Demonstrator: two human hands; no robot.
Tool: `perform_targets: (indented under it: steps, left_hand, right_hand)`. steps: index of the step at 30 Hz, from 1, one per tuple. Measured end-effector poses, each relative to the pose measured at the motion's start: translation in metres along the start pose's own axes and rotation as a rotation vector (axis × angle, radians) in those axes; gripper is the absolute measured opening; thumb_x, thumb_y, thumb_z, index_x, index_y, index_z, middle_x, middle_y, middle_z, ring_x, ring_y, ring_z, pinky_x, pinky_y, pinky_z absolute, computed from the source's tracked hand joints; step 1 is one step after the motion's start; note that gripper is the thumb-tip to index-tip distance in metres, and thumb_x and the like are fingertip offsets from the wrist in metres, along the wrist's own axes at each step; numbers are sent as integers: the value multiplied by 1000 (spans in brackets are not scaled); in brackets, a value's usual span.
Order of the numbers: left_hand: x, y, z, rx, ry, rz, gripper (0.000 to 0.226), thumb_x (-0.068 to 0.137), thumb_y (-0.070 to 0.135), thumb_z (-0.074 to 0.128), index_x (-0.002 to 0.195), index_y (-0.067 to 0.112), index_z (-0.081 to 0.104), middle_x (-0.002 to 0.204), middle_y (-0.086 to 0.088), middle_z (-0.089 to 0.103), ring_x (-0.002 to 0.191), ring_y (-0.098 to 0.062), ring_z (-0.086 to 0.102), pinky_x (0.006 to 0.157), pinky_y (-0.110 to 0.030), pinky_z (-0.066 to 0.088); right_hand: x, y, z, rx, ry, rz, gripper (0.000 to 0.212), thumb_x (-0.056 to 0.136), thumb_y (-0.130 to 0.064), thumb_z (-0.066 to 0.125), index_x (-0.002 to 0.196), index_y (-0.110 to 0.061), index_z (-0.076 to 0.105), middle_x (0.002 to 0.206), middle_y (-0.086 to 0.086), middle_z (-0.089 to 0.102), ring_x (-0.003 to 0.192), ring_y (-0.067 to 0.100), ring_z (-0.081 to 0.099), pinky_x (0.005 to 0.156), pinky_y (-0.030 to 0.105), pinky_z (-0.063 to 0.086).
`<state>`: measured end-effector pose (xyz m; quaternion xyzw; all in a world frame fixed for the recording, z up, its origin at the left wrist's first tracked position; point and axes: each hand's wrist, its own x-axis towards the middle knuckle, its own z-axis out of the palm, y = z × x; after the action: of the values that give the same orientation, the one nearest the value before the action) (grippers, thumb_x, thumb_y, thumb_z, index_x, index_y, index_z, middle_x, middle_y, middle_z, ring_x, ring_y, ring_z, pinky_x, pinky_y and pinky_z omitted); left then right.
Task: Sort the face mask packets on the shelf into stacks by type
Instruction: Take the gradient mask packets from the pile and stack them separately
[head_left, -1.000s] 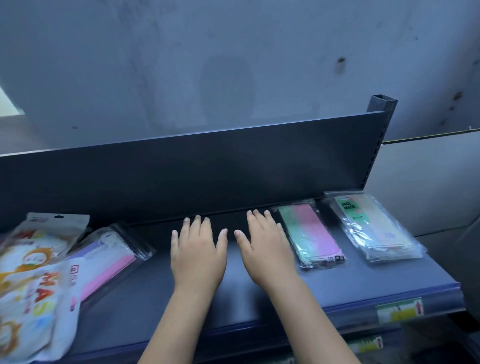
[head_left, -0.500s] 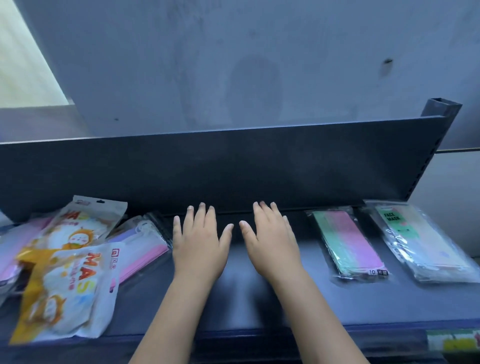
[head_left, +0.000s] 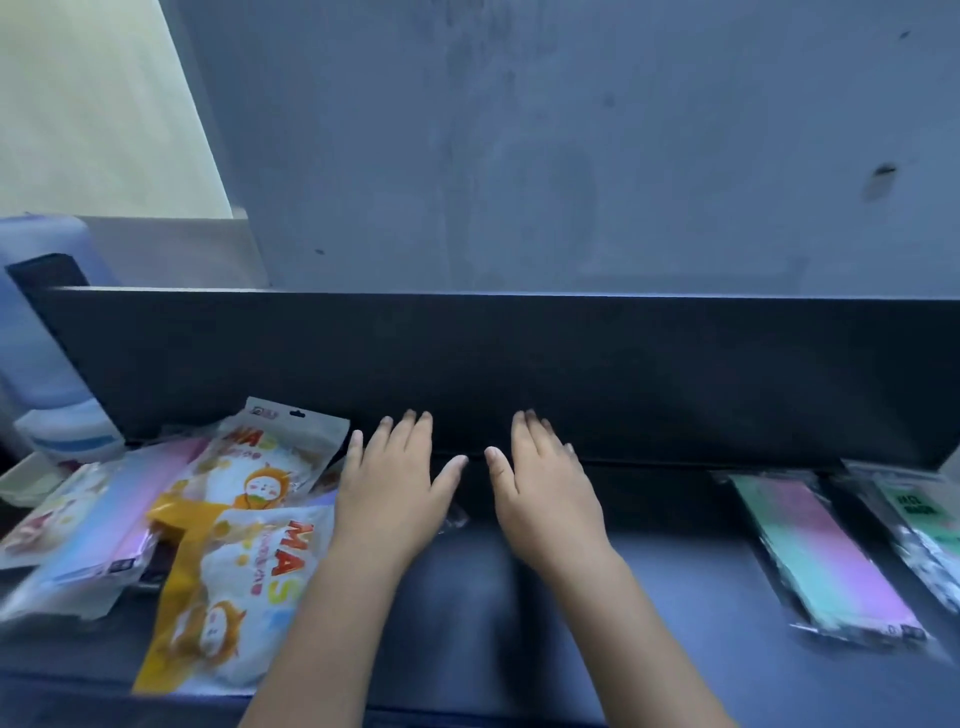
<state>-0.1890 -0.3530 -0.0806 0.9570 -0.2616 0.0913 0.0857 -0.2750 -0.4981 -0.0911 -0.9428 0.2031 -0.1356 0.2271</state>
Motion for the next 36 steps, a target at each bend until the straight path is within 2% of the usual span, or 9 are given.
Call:
perform_targets:
  steps: [5, 11, 16, 21, 26, 31, 34, 36]
  left_hand:
    - [0, -76, -8, 5, 37, 51, 76, 101, 67, 22, 162, 22, 23, 170, 3, 24, 157, -19, 17, 127, -46, 9]
    - [-10, -188, -32, -18, 18, 139, 73, 101, 65, 24, 161, 24, 24, 169, 4, 27, 157, -18, 17, 128, -46, 6]
    - [-28, -276, -48, -96, 32, 110, 71, 100, 64, 20, 161, 27, 27, 168, 6, 28, 157, -17, 19, 127, -45, 5]
    - [-39, -347, -44, -166, 28, 28, 65, 102, 59, 35, 156, 23, 36, 164, 2, 38, 154, -23, 27, 125, -43, 15]
    - [-42, -388, -30, -171, -1, -47, 62, 98, 60, 31, 144, 22, 47, 148, 0, 54, 138, -24, 42, 119, -46, 29]
    - [-41, -405, -8, -235, -117, -97, 74, 95, 66, 27, 153, 21, 39, 151, -3, 53, 140, -26, 44, 117, -47, 32]
    - [-42, -404, -1, -311, -141, -145, 69, 98, 63, 33, 151, 20, 42, 149, -3, 54, 137, -28, 46, 115, -47, 34]
    - [-42, -403, -2, -422, -114, -154, 58, 99, 56, 42, 142, 18, 50, 144, -3, 57, 133, -28, 48, 111, -46, 37]
  right_hand:
    - [0, -59, 33, -58, 45, 22, 68, 111, -53, 20, 169, -18, 15, 178, -4, 8, 164, 13, 0, 132, 39, 4]
    - [-10, -159, 77, -29, 67, 92, 69, 110, -55, 20, 169, -19, 14, 178, -6, 6, 164, 12, -3, 132, 39, 3]
    - [-21, -245, 114, -3, 84, 76, 72, 109, -56, 19, 169, -18, 13, 178, -5, 7, 164, 13, -2, 133, 39, 3]
    - [-31, -302, 152, -53, 4, 5, 71, 110, -57, 22, 169, -19, 16, 178, -3, 9, 164, 16, 1, 133, 40, 5]
    - [-38, -340, 178, -114, -48, -53, 69, 111, -53, 29, 168, -17, 18, 178, 0, 12, 164, 19, 2, 133, 41, 9]
    - [-42, -354, 196, -130, -116, -50, 65, 111, -50, 32, 166, -17, 21, 177, 0, 16, 164, 19, 3, 131, 38, 10]
    - [-40, -352, 205, -165, -149, -29, 65, 111, -51, 30, 165, -16, 24, 176, 2, 17, 164, 21, 4, 132, 40, 12]
    - [-40, -351, 209, -185, -162, -16, 65, 111, -52, 29, 166, -17, 23, 177, 2, 16, 164, 21, 5, 132, 42, 11]
